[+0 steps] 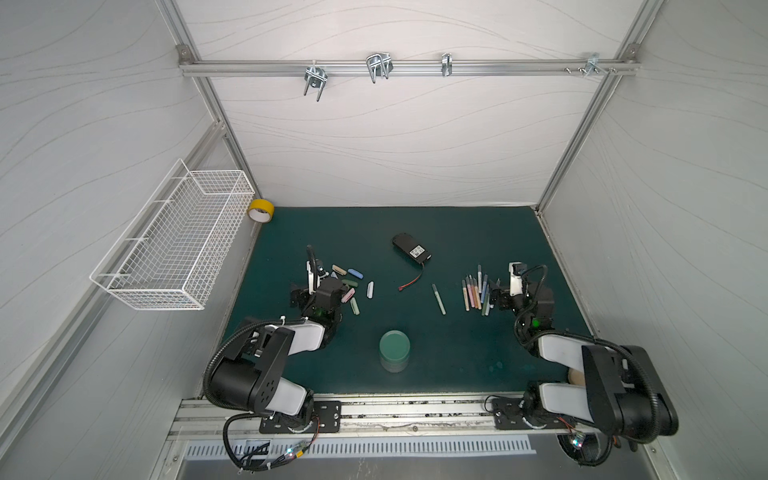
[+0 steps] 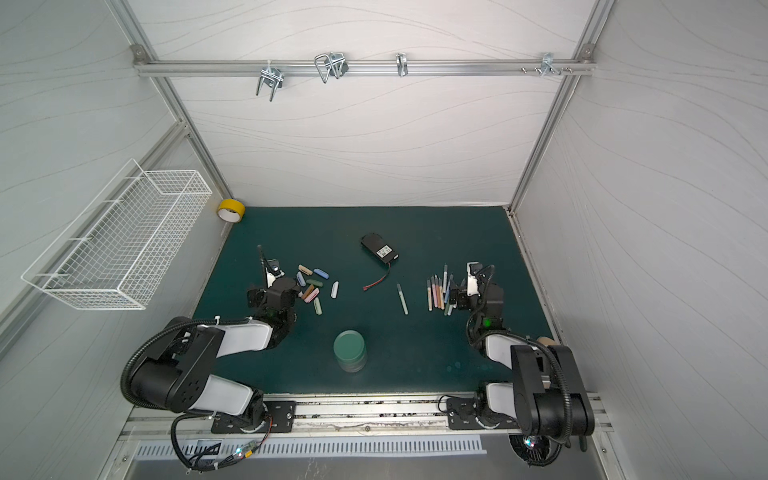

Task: Open the pen caps
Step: 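Carry the green cap with left gripper to the caps while right carries pen to pens, then open both grippers, releasing the green cap and pen, and draw back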

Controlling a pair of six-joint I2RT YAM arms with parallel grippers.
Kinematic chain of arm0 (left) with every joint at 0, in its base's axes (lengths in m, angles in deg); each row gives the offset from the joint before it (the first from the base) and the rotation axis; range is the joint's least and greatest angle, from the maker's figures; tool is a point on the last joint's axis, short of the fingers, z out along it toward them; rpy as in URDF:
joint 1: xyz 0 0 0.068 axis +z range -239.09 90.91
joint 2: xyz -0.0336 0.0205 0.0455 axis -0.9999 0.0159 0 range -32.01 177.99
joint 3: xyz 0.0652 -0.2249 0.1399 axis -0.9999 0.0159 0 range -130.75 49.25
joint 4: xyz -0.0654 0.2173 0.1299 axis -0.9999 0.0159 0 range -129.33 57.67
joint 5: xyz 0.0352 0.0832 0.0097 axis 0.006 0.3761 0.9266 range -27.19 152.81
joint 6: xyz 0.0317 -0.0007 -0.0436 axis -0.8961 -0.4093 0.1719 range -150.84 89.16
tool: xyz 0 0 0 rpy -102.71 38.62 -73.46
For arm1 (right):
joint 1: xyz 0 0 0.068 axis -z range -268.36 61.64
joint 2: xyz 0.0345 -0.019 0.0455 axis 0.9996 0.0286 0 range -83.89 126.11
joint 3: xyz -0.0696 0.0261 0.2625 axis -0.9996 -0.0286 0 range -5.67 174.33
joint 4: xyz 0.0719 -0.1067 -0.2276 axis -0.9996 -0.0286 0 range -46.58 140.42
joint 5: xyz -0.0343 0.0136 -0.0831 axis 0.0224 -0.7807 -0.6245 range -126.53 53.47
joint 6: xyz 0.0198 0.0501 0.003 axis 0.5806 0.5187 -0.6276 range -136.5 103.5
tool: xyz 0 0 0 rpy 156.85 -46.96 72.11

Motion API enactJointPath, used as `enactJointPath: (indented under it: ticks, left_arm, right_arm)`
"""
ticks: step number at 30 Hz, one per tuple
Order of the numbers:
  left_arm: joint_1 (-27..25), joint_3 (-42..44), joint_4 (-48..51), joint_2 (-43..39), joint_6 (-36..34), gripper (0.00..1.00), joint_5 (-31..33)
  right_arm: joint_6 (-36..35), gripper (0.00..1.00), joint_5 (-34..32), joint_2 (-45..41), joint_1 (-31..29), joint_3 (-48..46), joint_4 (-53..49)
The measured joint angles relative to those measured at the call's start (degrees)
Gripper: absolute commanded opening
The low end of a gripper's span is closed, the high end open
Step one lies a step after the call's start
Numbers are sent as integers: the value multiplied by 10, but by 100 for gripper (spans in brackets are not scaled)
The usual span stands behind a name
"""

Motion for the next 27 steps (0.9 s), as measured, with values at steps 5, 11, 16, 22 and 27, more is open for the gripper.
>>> enactJointPath:
  ticks: [5,11,16,22,27]
  left_arm:
    - [30,5,-111,46,-24,95,-57]
    - [79,10,-107,29,-1,96,-129]
    - [97,-8,-61,28,16,99,-181]
    - [131,-21,-38,31,39,99,-237]
    - [149,-21,-38,42,51,99,-275]
  right_arm:
    - [7,96,51,3,11,20,1]
    - [31,96,96,32,18,22,20]
    - [31,99,113,81,7,21,66]
    - [12,99,108,151,-28,22,113]
    - [17,99,75,158,-28,40,102]
